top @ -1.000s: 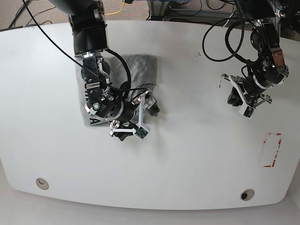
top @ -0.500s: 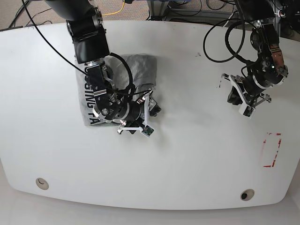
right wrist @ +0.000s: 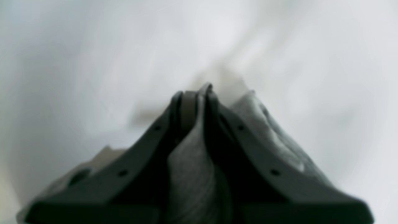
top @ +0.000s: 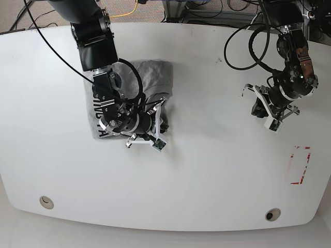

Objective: Layout the t-shirt on the table in an organized manner, then fold the t-shirt properly
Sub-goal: 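Press and tuck the bundle's loose fabric with the right gripper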

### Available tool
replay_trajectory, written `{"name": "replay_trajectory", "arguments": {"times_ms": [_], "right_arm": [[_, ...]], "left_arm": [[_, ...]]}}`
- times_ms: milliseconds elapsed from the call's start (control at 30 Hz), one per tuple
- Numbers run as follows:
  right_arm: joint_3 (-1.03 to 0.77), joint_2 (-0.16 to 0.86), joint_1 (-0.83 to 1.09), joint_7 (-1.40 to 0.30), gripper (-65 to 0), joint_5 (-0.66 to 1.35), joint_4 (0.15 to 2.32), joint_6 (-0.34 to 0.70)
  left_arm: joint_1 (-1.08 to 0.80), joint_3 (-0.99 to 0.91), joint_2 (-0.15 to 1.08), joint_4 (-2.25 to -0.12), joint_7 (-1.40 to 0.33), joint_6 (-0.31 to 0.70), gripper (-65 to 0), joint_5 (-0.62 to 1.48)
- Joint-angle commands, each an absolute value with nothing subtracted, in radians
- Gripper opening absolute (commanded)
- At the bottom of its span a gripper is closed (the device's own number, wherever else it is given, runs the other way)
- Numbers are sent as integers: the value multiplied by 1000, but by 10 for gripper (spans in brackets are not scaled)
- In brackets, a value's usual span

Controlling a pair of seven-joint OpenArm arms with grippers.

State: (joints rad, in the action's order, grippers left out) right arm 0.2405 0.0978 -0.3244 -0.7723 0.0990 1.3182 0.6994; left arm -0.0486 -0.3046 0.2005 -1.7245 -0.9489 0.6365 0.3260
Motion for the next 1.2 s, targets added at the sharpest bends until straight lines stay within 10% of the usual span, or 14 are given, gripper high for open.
{"name": "replay_trajectory", "arguments": {"times_ms": [0, 1167], "right_arm": [[232, 101, -351, -754, -606, 110, 1382, 698], [176, 148, -371, -616, -601, 110, 1457, 584]], "left_arm": [[-25, -308, 211, -1732, -928, 636, -569, 338], [8, -295, 211, -1682, -928, 638, -569, 338]]}}
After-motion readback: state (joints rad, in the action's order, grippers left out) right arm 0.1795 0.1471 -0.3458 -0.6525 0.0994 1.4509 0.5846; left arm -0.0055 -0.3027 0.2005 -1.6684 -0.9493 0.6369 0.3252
